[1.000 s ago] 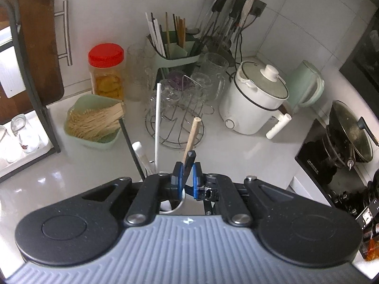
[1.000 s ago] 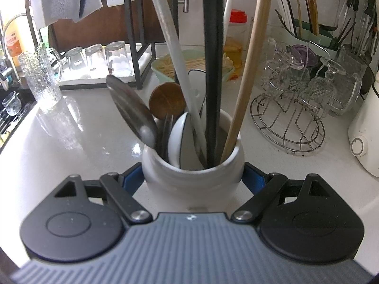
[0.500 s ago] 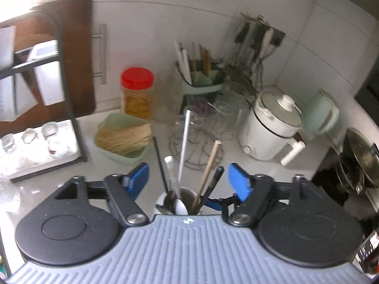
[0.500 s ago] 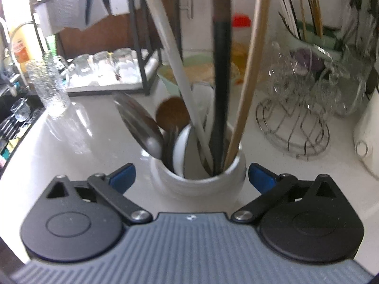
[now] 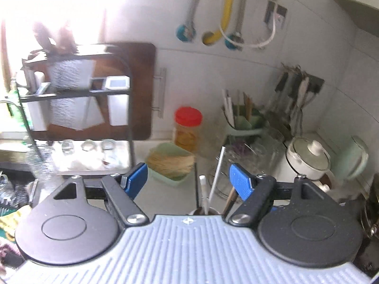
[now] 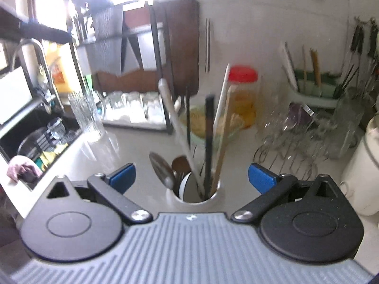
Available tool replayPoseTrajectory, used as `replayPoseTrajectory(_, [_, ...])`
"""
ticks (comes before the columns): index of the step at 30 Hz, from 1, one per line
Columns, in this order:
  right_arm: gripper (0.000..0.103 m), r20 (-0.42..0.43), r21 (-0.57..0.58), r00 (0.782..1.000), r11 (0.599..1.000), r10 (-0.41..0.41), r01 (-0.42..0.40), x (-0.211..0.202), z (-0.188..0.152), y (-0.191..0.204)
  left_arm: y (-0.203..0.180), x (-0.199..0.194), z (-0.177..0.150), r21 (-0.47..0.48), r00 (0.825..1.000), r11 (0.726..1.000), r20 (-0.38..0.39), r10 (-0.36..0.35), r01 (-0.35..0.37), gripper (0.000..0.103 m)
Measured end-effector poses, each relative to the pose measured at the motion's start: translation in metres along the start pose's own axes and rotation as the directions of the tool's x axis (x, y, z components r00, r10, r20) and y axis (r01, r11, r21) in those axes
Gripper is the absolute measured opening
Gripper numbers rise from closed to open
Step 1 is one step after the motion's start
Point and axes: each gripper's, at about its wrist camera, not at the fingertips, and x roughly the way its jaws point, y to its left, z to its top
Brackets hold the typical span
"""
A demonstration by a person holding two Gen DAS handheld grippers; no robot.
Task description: Organize utensils
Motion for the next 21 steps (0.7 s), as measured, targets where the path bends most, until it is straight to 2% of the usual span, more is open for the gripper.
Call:
replayPoseTrajectory(5, [0.103,0.060,0.020,0.998,1.000,0.008,-0.009,-0.041,0.007,-0.012,-0.008,-0.030,-0.015,-0.024,0.998,0.998,0.036,0.058,-0.057,0.080])
replayPoseTrajectory(9, [0.103,0.076,0.067,0.997,0.998,0.016,-0.021,-0.069,0.007,-0.021,-0.020,-0.048,-0.033,-0.036,0.995,0.996,0.043,0.088,-0.086,0.080])
replayPoseTrajectory(14, [0.103,0.100,0.083,0.995,0.996,0.018,-0.026,-0.099,-0.004,-0.027,-0.035,-0.063,-0.066,-0.061,0.993,0.992,0.035,0.113,-0.111,0.080])
replayPoseTrajectory(21, [0.103,0.091,0.106,0.996,0.994,0.024,-0.034,-0.132,-0.029,-0.037,-0.057,-0.084,-0.108,-0.077,0.991,0.989,0.021,0.130,-0.128,0.080])
